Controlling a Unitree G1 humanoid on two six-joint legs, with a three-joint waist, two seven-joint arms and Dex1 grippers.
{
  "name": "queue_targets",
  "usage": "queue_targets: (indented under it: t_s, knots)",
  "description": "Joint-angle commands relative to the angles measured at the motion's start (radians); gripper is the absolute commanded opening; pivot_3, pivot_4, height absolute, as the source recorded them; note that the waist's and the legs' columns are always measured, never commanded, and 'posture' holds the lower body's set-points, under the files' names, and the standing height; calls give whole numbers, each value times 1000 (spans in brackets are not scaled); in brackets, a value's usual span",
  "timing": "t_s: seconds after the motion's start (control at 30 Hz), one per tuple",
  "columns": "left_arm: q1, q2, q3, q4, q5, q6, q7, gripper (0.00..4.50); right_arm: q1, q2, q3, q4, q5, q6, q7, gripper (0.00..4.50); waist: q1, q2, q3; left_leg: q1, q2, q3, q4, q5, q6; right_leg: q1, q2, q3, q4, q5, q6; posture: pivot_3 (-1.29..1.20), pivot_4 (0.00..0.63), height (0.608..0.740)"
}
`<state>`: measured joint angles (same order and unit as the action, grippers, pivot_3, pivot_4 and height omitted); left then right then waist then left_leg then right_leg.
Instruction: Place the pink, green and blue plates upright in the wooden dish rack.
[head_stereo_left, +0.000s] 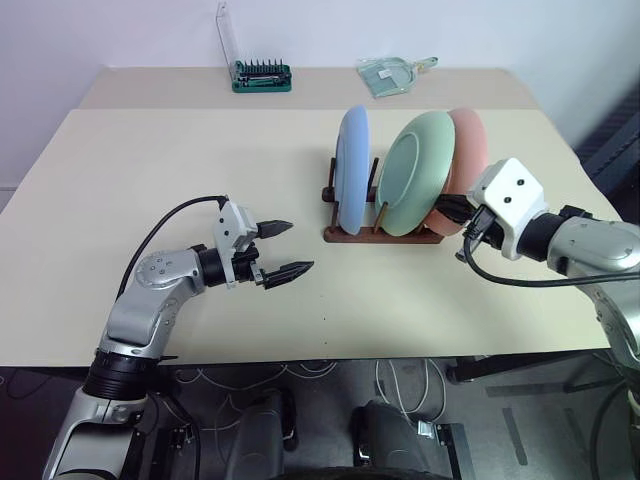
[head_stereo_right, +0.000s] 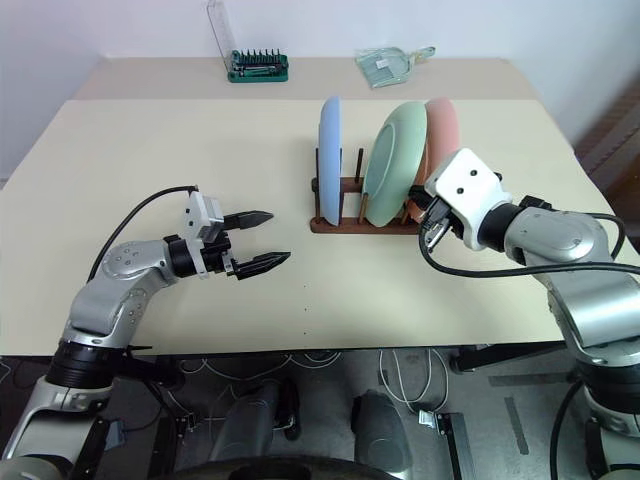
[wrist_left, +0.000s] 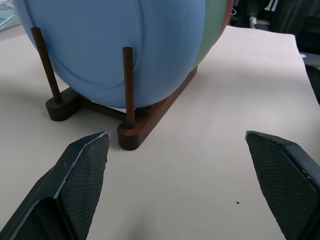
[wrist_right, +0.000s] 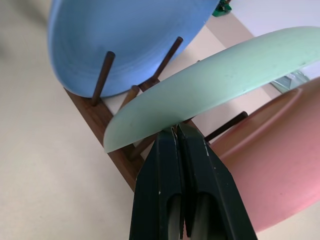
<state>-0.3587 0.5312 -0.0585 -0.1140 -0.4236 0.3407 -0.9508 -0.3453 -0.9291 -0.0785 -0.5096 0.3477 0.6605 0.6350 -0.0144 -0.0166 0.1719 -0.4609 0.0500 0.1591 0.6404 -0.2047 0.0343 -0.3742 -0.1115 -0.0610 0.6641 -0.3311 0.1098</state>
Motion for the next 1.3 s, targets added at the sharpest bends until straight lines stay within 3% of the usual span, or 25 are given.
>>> queue_targets:
  t_s: [0.03,0.57,0.67,0.73,0.83,1.0,1.3]
  knots:
    - [-12,-3,12,-23,-6,-11,0,4500,-16,3,-43,-53,7,-9,7,32,0,0,0,0,0,0,0,0,0,0,0,0,0,0,0,0,150,732]
    - [-15,-18,13,-10,8,-20,8,4500,-11,3,-73,-97,29,9,20,32,0,0,0,0,0,0,2,0,0,1,0,0,1,0,0,0,150,732]
    - [-22,-2,47,33,26,-45,30,4500,30,-3,-235,-105,114,28,64,32,3,0,0,0,0,0,2,0,0,1,0,0,1,0,0,0,150,732]
    - [-24,39,96,105,41,-73,32,4500,157,14,-395,-132,213,61,149,32,7,0,0,0,0,-1,2,0,1,1,0,-1,0,0,0,0,150,732]
    - [-22,69,123,162,54,-103,35,4500,295,16,-483,-125,228,42,206,32,4,-1,-1,0,0,-3,3,-1,2,4,1,-3,-1,0,1,0,150,732]
    - [20,129,186,272,80,-157,37,4500,437,100,-472,17,171,-57,190,32,-5,-1,-1,1,0,-2,5,-4,6,5,-1,-3,0,0,1,0,150,732]
    - [88,154,227,249,85,-159,56,4500,420,176,-366,210,85,-229,173,32,-2,-1,-1,0,0,-2,5,-2,3,4,-1,-3,1,0,1,0,150,732]
